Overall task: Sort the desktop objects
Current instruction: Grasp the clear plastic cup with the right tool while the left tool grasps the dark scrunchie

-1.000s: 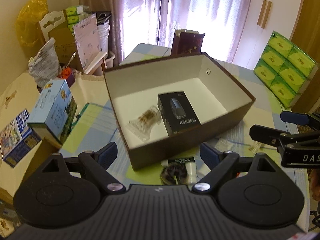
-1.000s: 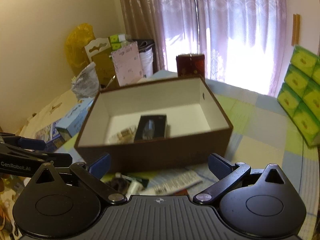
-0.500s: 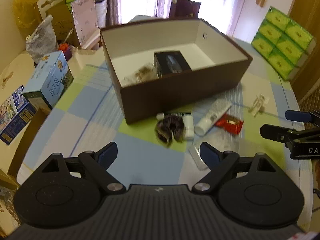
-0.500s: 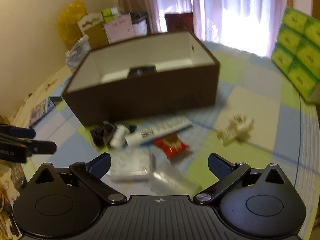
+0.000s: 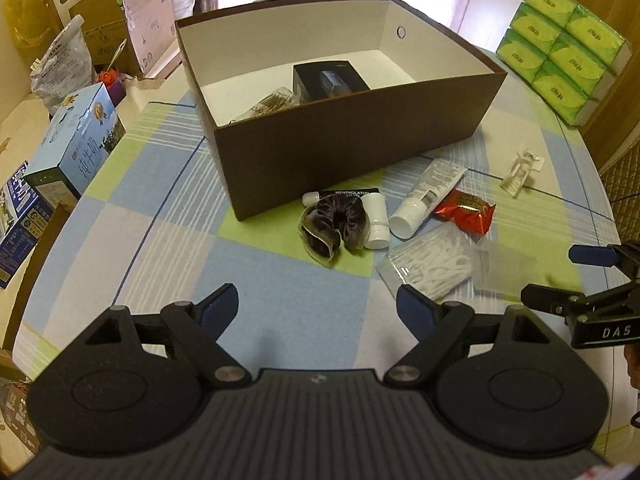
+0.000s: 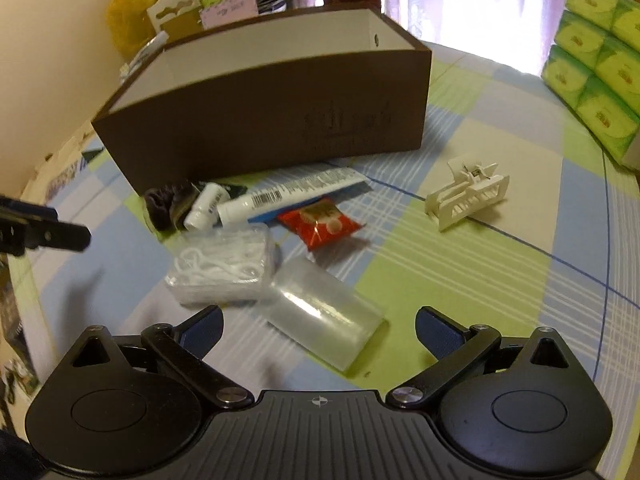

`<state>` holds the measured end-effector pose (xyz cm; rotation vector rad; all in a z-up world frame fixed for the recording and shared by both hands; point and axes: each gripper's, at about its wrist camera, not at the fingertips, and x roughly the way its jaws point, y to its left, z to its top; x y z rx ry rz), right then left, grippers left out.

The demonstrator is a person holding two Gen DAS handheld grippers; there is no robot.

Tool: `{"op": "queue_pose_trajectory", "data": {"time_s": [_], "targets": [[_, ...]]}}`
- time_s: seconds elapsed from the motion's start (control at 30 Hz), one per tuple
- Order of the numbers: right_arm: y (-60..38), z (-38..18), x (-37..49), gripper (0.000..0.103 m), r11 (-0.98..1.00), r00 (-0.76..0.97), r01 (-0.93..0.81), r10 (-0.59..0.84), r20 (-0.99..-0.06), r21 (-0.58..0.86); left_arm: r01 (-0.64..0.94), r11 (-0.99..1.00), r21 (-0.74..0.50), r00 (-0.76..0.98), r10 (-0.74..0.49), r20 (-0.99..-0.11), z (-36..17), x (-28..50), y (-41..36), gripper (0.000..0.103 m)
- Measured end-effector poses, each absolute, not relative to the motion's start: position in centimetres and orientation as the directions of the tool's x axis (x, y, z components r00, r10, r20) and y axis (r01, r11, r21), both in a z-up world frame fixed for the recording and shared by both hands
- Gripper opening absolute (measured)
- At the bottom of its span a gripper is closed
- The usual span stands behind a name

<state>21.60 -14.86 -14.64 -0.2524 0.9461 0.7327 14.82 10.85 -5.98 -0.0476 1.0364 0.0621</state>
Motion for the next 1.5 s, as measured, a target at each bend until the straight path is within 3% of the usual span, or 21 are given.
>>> {"op": "queue_pose_trajectory", "data": {"time_s": [0.17, 0.4, 0.47, 0.5, 0.6, 0.77, 0.87, 1.03, 1.17, 1.37, 1.5], "targets": [[-14.3, -15.8, 21.9, 0.084, 0.677, 0.381, -0.735, 0.448, -0.809, 0.029, -0.078, 0.997, -0.01, 0.493, 0.03, -0.869, -6.8, 15.4, 11.3, 0.083], [-12.9, -17.1, 21.6, 0.073, 0.561, 0.39, -0.824, 0.455, -0.8, -0.083, -0.079, 0.997, -0.005, 0.474, 0.033, -0.88, -7.7, 16.2, 12.0, 0.083], [-12.6, -17.4, 21.7, 0.06, 0.54, 0.381, -0.837, 0.456, -0.804, -0.09, -0.079, 0.997, -0.007, 0.47, 0.031, -0.882, -8.0, 16.5, 12.1, 0.083], [-12.5, -17.6, 21.7, 0.06, 0.537, 0.378, -0.839, 0.452, -0.808, -0.091, -0.079, 0.997, -0.009, 0.468, 0.029, -0.883, -8.1, 16.7, 12.1, 0.082], [-12.6, -17.6, 22.0, 0.057, 0.562, 0.385, -0.823, 0.444, -0.809, -0.084, -0.075, 0.997, -0.014, 0.46, 0.022, -0.888, -8.7, 17.2, 12.1, 0.079], [-13.6, -17.9, 23.7, 0.038, 0.707, 0.419, -0.704, 0.327, -0.847, -0.075, -0.064, 0.998, -0.025, 0.461, 0.008, -0.887, -9.5, 18.2, 11.8, 0.077], [-15.2, -17.9, 24.6, 0.037, 0.771, 0.396, -0.637, 0.33, -0.857, 0.003, -0.056, 0.998, -0.039, 0.464, -0.008, -0.886, -10.0, 19.0, 11.6, 0.077], [-16.2, -17.7, 24.9, 0.037, 0.799, 0.401, -0.602, 0.313, -0.861, 0.01, -0.041, 0.998, -0.046, 0.481, -0.02, -0.877, -10.8, 20.6, 11.0, 0.073], [-16.4, -17.5, 24.9, 0.037, 0.805, 0.401, -0.593, 0.31, -0.862, 0.014, -0.057, 0.997, -0.048, 0.497, -0.013, -0.867, -11.7, 22.1, 10.9, 0.056], [-16.5, -17.6, 25.1, 0.037, 0.812, 0.402, -0.583, 0.304, -0.864, 0.015, -0.092, 0.993, -0.071, 0.516, -0.014, -0.856, -12.8, 23.6, 11.4, 0.049], [-16.3, -17.5, 25.3, 0.037, 0.811, 0.401, -0.585, 0.302, -0.865, 0.012, -0.086, 0.996, -0.038, 0.513, 0.011, -0.858, -13.7, 23.8, 11.6, 0.033]]}}
